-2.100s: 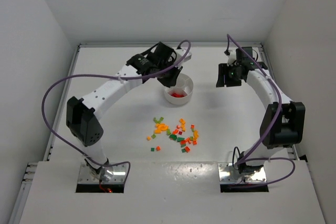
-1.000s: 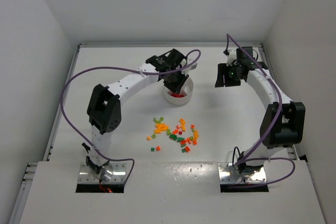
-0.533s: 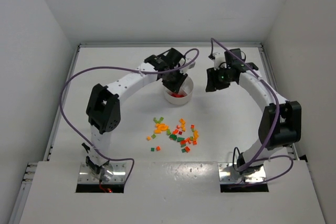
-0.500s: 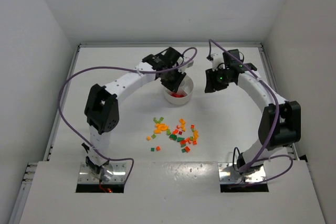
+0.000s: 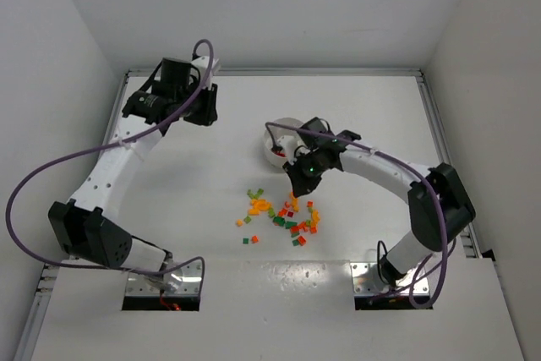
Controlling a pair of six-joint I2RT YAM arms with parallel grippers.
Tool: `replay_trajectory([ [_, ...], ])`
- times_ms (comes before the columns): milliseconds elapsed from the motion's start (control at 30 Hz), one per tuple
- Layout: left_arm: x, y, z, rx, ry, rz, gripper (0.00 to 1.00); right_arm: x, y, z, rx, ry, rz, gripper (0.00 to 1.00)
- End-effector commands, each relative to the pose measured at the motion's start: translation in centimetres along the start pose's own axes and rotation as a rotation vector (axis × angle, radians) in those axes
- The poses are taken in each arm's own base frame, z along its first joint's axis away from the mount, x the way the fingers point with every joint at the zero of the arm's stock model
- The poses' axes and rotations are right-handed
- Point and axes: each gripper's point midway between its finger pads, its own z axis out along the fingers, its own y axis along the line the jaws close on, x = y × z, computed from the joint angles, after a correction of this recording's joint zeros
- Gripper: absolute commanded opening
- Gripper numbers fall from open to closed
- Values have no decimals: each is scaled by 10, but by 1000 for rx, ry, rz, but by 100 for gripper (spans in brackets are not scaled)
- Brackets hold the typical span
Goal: Sort the legos into containers by color
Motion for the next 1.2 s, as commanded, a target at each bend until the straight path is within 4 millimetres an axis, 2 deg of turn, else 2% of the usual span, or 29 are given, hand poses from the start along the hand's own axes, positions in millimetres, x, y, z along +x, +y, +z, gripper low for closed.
replay_trajectory([
  [0, 17, 24, -4, -62, 27, -90, 35, 12, 31, 3, -83, 22, -110, 8],
  [33, 28, 24, 0, -48, 53, -102, 35, 18, 41, 8, -110, 41, -142, 6],
  [133, 35, 27, -4, -44, 56, -137, 35, 24, 54, 13, -132, 71, -169, 4],
  [267, 38, 33, -6, -58, 56, -150, 35, 27, 46, 20, -89, 107, -150, 4],
  [333, 33, 33, -10, -58, 38, -146, 35, 26, 44, 22, -80, 115, -137, 2],
  [533, 31, 34, -14, -55, 27, -151, 36, 39, 33, 36, -38, 192, -113, 1],
  [600, 31, 37, -14, -61, 27, -147, 36, 33, 32, 38, -36, 187, -106, 1],
  [633, 31, 36, -14, -52, 26, -148, 36, 38, 32, 41, -40, 209, -97, 1],
  [667, 31, 36, -14, -52, 26, -148, 36, 33, 32, 40, -37, 200, -92, 1],
  [900, 36, 40, -11, -47, 42, -154, 36, 40, 16, 50, 32, 252, -67, 0],
  [1167, 40, 49, -6, -49, 58, -170, 36, 45, 17, 56, 25, 283, -65, 0],
])
